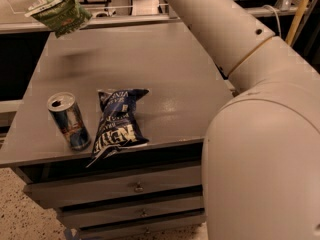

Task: Pick green jalapeno chip bag

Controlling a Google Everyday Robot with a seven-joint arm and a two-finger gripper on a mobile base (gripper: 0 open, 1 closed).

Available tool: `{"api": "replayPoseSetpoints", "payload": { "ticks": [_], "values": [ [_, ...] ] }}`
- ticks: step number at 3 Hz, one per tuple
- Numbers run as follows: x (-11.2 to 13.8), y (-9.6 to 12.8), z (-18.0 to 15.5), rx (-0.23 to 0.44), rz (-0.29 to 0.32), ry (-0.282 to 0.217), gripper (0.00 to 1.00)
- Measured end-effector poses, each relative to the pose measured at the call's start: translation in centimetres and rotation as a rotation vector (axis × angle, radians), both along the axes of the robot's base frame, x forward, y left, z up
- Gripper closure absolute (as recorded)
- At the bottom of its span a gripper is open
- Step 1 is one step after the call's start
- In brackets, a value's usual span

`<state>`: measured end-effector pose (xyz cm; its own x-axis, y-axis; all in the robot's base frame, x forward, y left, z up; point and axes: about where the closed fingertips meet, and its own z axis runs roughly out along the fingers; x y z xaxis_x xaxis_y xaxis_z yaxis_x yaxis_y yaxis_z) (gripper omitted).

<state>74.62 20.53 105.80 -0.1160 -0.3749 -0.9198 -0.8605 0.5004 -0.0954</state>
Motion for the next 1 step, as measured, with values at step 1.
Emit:
{"api": "replayPoseSetpoints", "payload": {
  "ticks": [1],
  "values": [
    [0.00, 0.01, -0.01, 0.000, 0.000, 0.000, 1.00]
  ]
}}
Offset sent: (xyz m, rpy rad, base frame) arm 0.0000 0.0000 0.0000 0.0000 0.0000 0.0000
